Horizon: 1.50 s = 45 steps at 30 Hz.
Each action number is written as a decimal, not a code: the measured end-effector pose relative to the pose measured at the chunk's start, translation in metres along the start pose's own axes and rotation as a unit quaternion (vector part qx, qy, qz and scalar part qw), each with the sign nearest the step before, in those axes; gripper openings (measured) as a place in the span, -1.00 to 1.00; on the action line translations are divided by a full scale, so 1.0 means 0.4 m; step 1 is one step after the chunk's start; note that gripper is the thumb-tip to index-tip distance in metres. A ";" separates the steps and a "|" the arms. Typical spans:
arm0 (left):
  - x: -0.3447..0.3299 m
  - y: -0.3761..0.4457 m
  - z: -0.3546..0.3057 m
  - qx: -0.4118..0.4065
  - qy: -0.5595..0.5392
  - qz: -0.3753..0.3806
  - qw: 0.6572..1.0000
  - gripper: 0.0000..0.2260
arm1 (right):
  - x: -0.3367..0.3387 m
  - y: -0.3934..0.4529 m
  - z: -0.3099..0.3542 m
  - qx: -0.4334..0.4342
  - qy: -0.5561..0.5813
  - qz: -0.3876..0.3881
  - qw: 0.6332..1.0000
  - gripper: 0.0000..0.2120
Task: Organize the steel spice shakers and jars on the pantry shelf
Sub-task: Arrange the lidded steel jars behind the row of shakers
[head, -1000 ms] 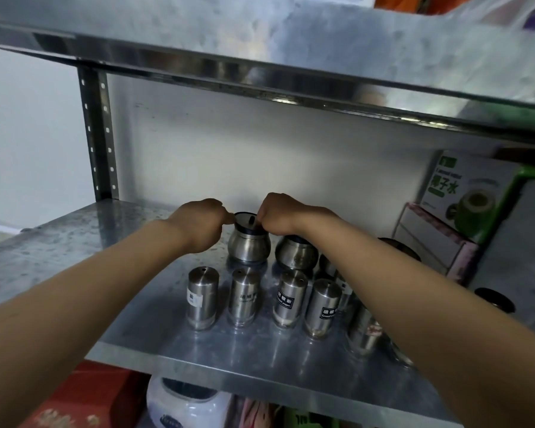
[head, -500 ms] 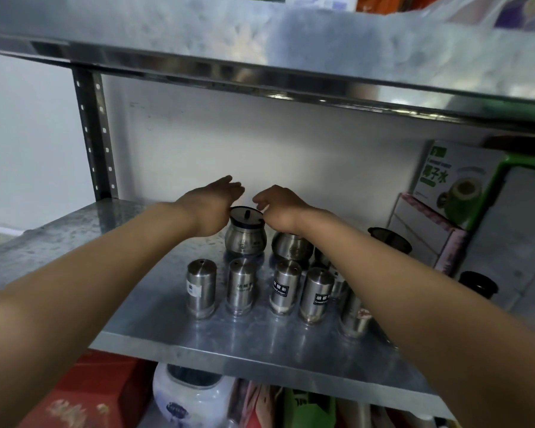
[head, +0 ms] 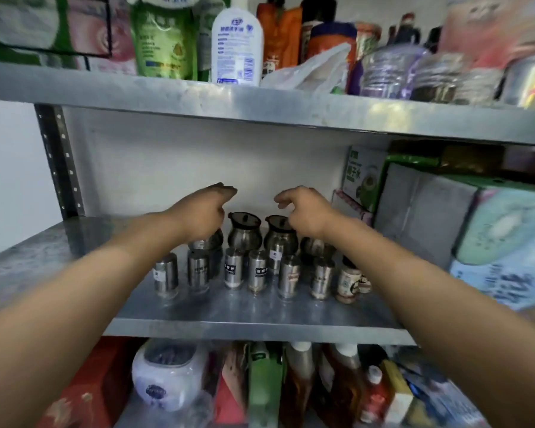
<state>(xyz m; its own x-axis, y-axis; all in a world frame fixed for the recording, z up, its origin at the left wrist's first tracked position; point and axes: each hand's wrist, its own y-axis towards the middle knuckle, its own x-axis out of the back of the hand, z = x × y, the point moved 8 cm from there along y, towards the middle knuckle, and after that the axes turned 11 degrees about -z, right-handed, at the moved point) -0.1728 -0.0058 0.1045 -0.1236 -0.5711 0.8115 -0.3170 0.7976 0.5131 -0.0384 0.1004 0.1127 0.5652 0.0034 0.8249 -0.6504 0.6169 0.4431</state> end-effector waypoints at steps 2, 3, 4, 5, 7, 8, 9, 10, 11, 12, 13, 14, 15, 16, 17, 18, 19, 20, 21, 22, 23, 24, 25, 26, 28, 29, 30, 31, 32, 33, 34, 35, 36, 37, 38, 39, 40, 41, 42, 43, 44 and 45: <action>-0.006 -0.011 -0.048 0.000 -0.015 0.004 1.000 -0.48 | 0.049 -0.042 -0.026 -0.007 -0.022 -0.006 1.000 -0.47; -0.010 -0.016 -0.071 -0.004 -0.020 0.007 1.000 -0.49 | 0.068 -0.056 -0.039 -0.011 -0.030 -0.008 0.999 -0.46; -0.014 -0.020 -0.101 -0.014 -0.023 0.010 1.000 -0.49 | 0.087 -0.072 -0.052 -0.016 -0.037 -0.009 0.999 -0.46; -0.019 -0.026 -0.130 -0.026 -0.023 0.013 0.999 -0.49 | 0.102 -0.087 -0.063 -0.020 -0.044 -0.008 0.999 -0.47; -0.031 -0.036 -0.179 -0.042 -0.023 0.018 0.999 -0.50 | 0.129 -0.111 -0.086 -0.027 -0.065 -0.007 0.998 -0.49; -0.035 -0.039 -0.196 -0.046 -0.024 0.020 0.998 -0.50 | 0.138 -0.119 -0.099 -0.030 -0.074 -0.006 0.997 -0.50; -0.039 -0.042 -0.213 -0.050 -0.025 0.019 0.998 -0.50 | 0.146 -0.126 -0.114 -0.035 -0.080 -0.005 0.996 -0.51; -0.043 -0.045 -0.228 -0.054 -0.027 0.018 0.998 -0.49 | 0.153 -0.131 -0.129 -0.039 -0.086 -0.005 0.995 -0.52; -0.049 -0.048 -0.240 -0.057 -0.029 0.016 0.998 -0.49 | 0.158 -0.135 -0.144 -0.045 -0.090 -0.005 0.995 -0.52; -0.055 -0.053 -0.249 -0.057 -0.032 0.016 0.998 -0.48 | 0.163 -0.139 -0.159 -0.055 -0.089 -0.006 0.995 -0.50; -0.064 -0.056 -0.254 -0.057 -0.034 0.014 0.998 -0.49 | 0.168 -0.143 -0.173 -0.067 -0.084 -0.008 0.994 -0.45; -0.071 -0.058 -0.260 -0.058 -0.035 0.011 0.998 -0.49 | 0.176 -0.146 -0.186 -0.077 -0.082 -0.013 0.994 -0.42; -0.078 -0.061 -0.267 -0.059 -0.038 0.008 0.998 -0.51 | 0.182 -0.149 -0.198 -0.087 -0.083 -0.017 0.993 -0.40; -0.085 -0.064 -0.275 -0.062 -0.041 0.007 0.997 -0.53 | 0.186 -0.149 -0.211 -0.096 -0.084 -0.021 0.992 -0.41; -0.090 -0.067 -0.283 -0.065 -0.045 0.004 0.997 -0.57 | 0.188 -0.149 -0.223 -0.106 -0.088 -0.023 0.990 -0.43; -0.094 -0.068 -0.293 -0.073 -0.048 0.000 0.996 -0.63 | 0.187 -0.149 -0.234 -0.117 -0.094 -0.025 0.988 -0.44; -0.099 -0.067 -0.305 -0.085 -0.051 -0.007 0.995 -0.69 | 0.184 -0.149 -0.245 -0.127 -0.102 -0.024 0.986 -0.44; -0.106 -0.064 -0.316 -0.096 -0.057 -0.014 0.994 -0.74 | 0.177 -0.152 -0.252 -0.137 -0.108 -0.017 0.985 -0.42; -0.114 -0.059 -0.326 -0.101 -0.063 -0.018 0.993 -0.77 | 0.166 -0.151 -0.264 -0.147 -0.111 -0.006 0.983 -0.38; -0.124 -0.053 -0.337 -0.105 -0.065 -0.016 0.992 -0.78 | 0.157 -0.152 -0.271 -0.154 -0.110 0.003 0.982 -0.35; -0.134 -0.047 -0.349 -0.108 -0.065 -0.009 0.992 -0.78 | 0.150 -0.155 -0.275 -0.159 -0.115 0.012 0.980 -0.35; -0.145 -0.040 -0.363 -0.110 -0.066 -0.002 0.992 -0.78 | 0.144 -0.157 -0.281 -0.163 -0.125 0.018 0.978 -0.35; -0.154 -0.033 -0.378 -0.106 -0.067 0.006 0.992 -0.75 | 0.139 -0.154 -0.289 -0.164 -0.134 0.021 0.977 -0.35; -0.167 -0.024 -0.388 -0.097 -0.069 0.018 0.993 -0.71 | 0.135 -0.151 -0.298 -0.167 -0.137 0.024 0.976 -0.33; -0.196 -0.009 -0.406 -0.082 -0.063 0.044 0.994 -0.64 | 0.117 -0.144 -0.310 -0.169 -0.150 0.037 0.973 -0.33; -0.212 -0.001 -0.415 -0.080 -0.060 0.054 0.994 -0.62 | 0.109 -0.142 -0.316 -0.169 -0.164 0.044 0.971 -0.38; -0.227 0.006 -0.422 -0.078 -0.059 0.061 0.993 -0.62 | 0.101 -0.142 -0.323 -0.173 -0.176 0.050 0.968 -0.40; -0.237 0.011 -0.431 -0.076 -0.060 0.064 0.993 -0.63 | 0.094 -0.140 -0.333 -0.177 -0.182 0.053 0.966 -0.41; -0.247 0.016 -0.438 -0.075 -0.063 0.065 0.993 -0.65 | 0.087 -0.140 -0.338 -0.175 -0.194 0.060 0.963 -0.43; -0.254 0.019 -0.443 -0.072 -0.063 0.068 0.993 -0.66 | 0.082 -0.140 -0.342 -0.171 -0.208 0.071 0.960 -0.45; -0.264 0.023 -0.448 -0.070 -0.061 0.075 0.993 -0.68 | 0.076 -0.137 -0.348 -0.168 -0.217 0.079 0.958 -0.44; -0.273 0.027 -0.453 -0.069 -0.059 0.080 0.993 -0.71 | 0.074 -0.133 -0.352 -0.162 -0.222 0.085 0.958 -0.43; -0.285 0.032 -0.455 -0.068 -0.054 0.086 0.993 -0.77 | 0.071 -0.129 -0.356 -0.158 -0.225 0.091 0.957 -0.44; -0.295 0.035 -0.457 -0.066 -0.045 0.090 0.993 -0.83 | 0.069 -0.125 -0.358 -0.153 -0.227 0.096 0.957 -0.48; -0.305 0.041 -0.458 -0.064 -0.037 0.091 0.993 -0.82 | 0.070 -0.121 -0.359 -0.150 -0.232 0.095 0.956 -0.52; -0.314 0.044 -0.459 -0.062 -0.025 0.090 0.994 -0.78 | 0.072 -0.120 -0.360 -0.148 -0.236 0.093 0.956 -0.55; -0.321 0.048 -0.461 -0.059 -0.015 0.086 0.994 -0.73 | 0.074 -0.119 -0.362 -0.148 -0.239 0.090 0.955 -0.57; -0.326 0.052 -0.465 -0.058 -0.009 0.079 0.995 -0.70 | 0.075 -0.118 -0.364 -0.148 -0.238 0.086 0.956 -0.59; -0.330 0.057 -0.467 -0.055 -0.006 0.073 0.996 -0.69 | 0.075 -0.117 -0.366 -0.145 -0.237 0.083 0.957 -0.60; -0.334 0.059 -0.467 -0.051 -0.006 0.073 0.996 -0.71 | 0.076 -0.116 -0.364 -0.141 -0.234 0.080 0.959 -0.60; -0.340 0.062 -0.465 -0.045 -0.008 0.078 0.996 -0.75 | 0.078 -0.116 -0.362 -0.136 -0.232 0.076 0.960 -0.61; -0.346 0.066 -0.462 -0.040 -0.011 0.087 0.995 -0.81 | 0.079 -0.115 -0.364 -0.136 -0.227 0.074 0.962 -0.61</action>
<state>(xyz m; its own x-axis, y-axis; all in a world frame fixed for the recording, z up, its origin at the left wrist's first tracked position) 0.0098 0.1302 0.0574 -0.1917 -0.4257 0.8843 -0.2137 0.8975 0.3857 0.0831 0.1866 0.0673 0.1564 -0.1991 0.9674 -0.5156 0.8189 0.2519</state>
